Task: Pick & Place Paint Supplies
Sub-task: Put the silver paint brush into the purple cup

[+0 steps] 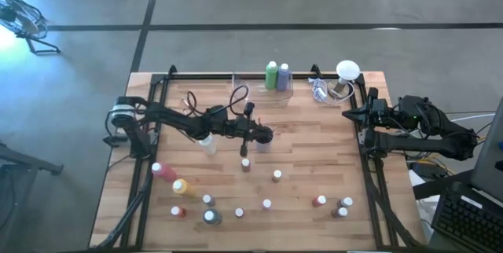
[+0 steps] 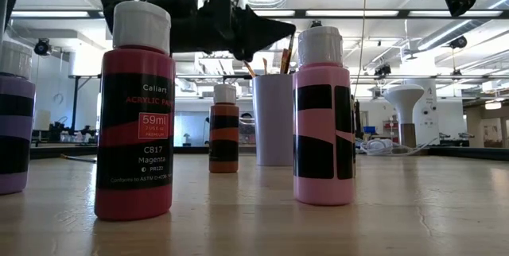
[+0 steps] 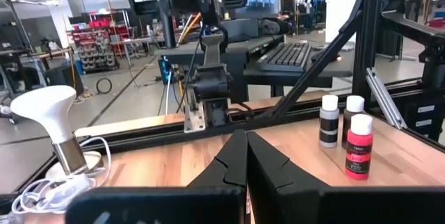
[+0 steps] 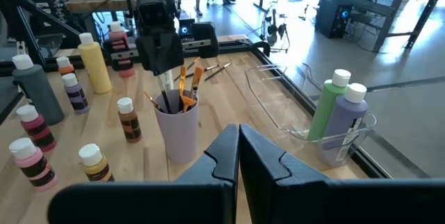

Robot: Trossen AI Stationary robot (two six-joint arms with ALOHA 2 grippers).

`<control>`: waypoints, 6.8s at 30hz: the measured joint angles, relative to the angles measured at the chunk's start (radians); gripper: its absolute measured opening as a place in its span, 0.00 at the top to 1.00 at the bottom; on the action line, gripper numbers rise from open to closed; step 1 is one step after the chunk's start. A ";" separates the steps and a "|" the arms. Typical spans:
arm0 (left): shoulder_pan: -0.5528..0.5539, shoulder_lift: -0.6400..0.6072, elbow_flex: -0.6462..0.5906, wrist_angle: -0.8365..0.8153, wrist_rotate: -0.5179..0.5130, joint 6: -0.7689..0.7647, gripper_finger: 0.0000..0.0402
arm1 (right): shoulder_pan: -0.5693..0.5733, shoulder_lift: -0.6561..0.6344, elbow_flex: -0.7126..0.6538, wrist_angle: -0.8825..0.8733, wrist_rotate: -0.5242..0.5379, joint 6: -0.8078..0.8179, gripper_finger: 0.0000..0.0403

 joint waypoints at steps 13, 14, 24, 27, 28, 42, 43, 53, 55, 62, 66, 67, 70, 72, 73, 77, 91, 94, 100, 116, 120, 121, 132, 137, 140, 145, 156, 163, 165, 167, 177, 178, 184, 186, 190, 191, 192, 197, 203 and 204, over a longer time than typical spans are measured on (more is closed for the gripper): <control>0.000 -0.007 -0.001 -0.124 -0.038 0.012 1.00 | 0.000 0.000 0.000 0.000 0.000 0.001 0.98; 0.000 -0.007 -0.001 -0.131 -0.041 0.012 1.00 | 0.000 0.000 0.000 0.000 0.000 0.000 0.98; -0.001 -0.007 -0.001 -0.191 -0.054 0.012 1.00 | 0.000 0.000 0.000 0.000 0.000 0.000 0.98; -0.001 -0.007 0.001 -0.197 -0.062 0.010 0.98 | 0.000 0.000 0.000 0.000 0.000 0.000 0.98; -0.001 -0.007 0.003 -0.198 -0.068 0.006 0.96 | 0.000 0.000 0.000 0.000 0.000 0.000 0.98; 0.000 -0.058 0.003 -0.201 -0.134 0.028 0.72 | 0.000 0.000 0.000 0.000 0.000 0.000 0.98; 0.001 -0.079 0.003 -0.201 -0.134 0.042 0.72 | 0.000 0.000 0.000 0.000 0.000 0.001 0.98; 0.002 -0.388 0.003 -0.346 -0.291 0.187 0.71 | 0.000 0.000 0.000 0.000 0.000 0.000 0.98; 0.002 -0.456 0.003 -0.393 -0.402 0.209 0.71 | 0.000 0.000 0.000 0.000 0.000 0.000 0.98; 0.028 -0.657 0.039 -0.589 -0.993 0.168 0.71 | 0.000 0.000 0.000 0.000 0.000 0.001 0.98; 0.062 -0.709 0.171 -0.994 -1.308 0.042 0.71 | 0.000 0.000 0.000 0.000 0.000 0.001 0.98; 0.074 -0.710 0.210 -1.117 -1.357 -0.031 0.71 | 0.000 0.000 0.000 0.000 0.000 0.000 0.98; 0.124 -0.690 0.330 -1.483 -1.364 -0.264 0.72 | 0.000 0.000 0.000 0.000 0.000 0.001 0.98; 0.173 -0.661 0.404 -1.696 -1.312 -0.408 0.74 | 0.000 0.000 0.000 0.000 0.000 0.000 0.98; 0.203 -0.644 0.437 -1.794 -1.279 -0.469 0.75 | 0.000 0.000 0.000 0.000 0.000 0.000 0.98; 0.349 -0.570 0.522 -2.062 -1.138 -0.616 0.78 | 0.000 0.000 0.000 0.000 0.000 0.000 0.98; 0.762 -0.326 0.487 -2.172 -0.663 -0.673 0.79 | 0.000 0.000 0.000 0.000 0.000 0.000 0.98; 0.778 -0.280 0.469 -2.173 -0.651 -0.673 0.79 | 0.000 0.000 0.000 0.000 0.000 0.000 0.98; 0.780 -0.206 0.440 -2.172 -0.645 -0.702 0.79 | 0.000 0.000 0.000 0.000 0.000 0.000 0.98; 0.838 -0.137 0.282 -2.041 -0.550 -0.802 0.79 | 0.000 0.000 0.000 0.000 0.000 0.000 0.98; 0.850 -0.138 0.229 -1.939 -0.516 -0.799 0.79 | 0.000 0.000 0.000 0.000 0.000 0.000 0.98; 0.853 -0.138 0.220 -1.923 -0.504 -0.794 0.79 | 0.000 0.000 0.000 0.000 0.000 0.000 0.98; 0.864 -0.138 0.170 -1.803 -0.480 -0.805 0.59 | 0.000 0.000 0.000 0.000 0.000 0.001 0.98; 0.866 -0.138 0.140 -1.751 -0.465 -0.842 0.57 | 0.000 0.000 0.000 0.000 0.000 0.001 0.98; 0.874 -0.138 0.130 -1.748 -0.465 -0.848 0.58 | 0.000 0.000 0.000 0.000 0.000 0.000 0.98; 0.882 -0.138 0.101 -1.721 -0.472 -0.855 0.58 | 0.000 0.000 0.000 0.000 0.000 0.000 0.98; 0.871 -0.138 0.091 -1.692 -0.463 -0.908 0.60 | 0.000 0.000 0.000 0.000 0.000 0.000 0.98; 0.857 -0.138 0.081 -1.685 -0.469 -0.938 0.62 | 0.000 0.000 0.000 0.000 0.000 0.001 0.98; 0.856 -0.138 0.080 -1.683 -0.470 -0.942 0.62 | 0.000 0.000 0.000 0.000 0.000 0.000 0.98; 0.854 -0.138 0.079 -1.683 -0.475 -0.951 0.62 | 0.000 0.000 0.000 0.000 0.000 0.000 0.98; 0.824 -0.080 0.103 -1.691 -0.548 -0.982 0.65 | 0.000 0.000 0.000 0.000 0.000 0.001 0.98; 0.823 -0.070 0.108 -1.694 -0.547 -0.983 0.66 | 0.000 0.000 0.000 0.000 0.000 0.001 0.98; 0.819 -0.020 0.143 -1.723 -0.544 -0.980 0.68 | 0.000 0.000 0.000 0.000 0.000 0.000 0.98; 0.818 -0.012 0.148 -1.729 -0.544 -0.978 0.69 | 0.000 0.000 0.000 0.000 0.000 0.001 0.98; 0.818 -0.011 0.150 -1.730 -0.542 -0.976 0.71 | 0.000 0.000 0.000 0.000 0.000 0.001 0.98; 0.818 -0.011 0.150 -1.730 -0.541 -0.974 0.71 | 0.000 0.000 0.000 0.000 0.000 0.001 0.98; 0.818 -0.011 0.150 -1.729 -0.541 -0.974 0.72 | 0.000 0.000 0.000 0.000 0.000 0.000 0.98; 0.818 -0.010 0.150 -1.726 -0.536 -0.964 0.76 | 0.000 0.000 0.000 0.000 0.000 0.000 0.98; 0.818 -0.010 0.150 -1.726 -0.527 -0.956 0.82 | 0.000 0.000 0.000 0.000 0.000 0.000 0.98; 0.818 -0.010 0.149 -1.725 -0.525 -0.956 0.83 | 0.000 0.000 0.000 0.000 0.000 0.001 0.98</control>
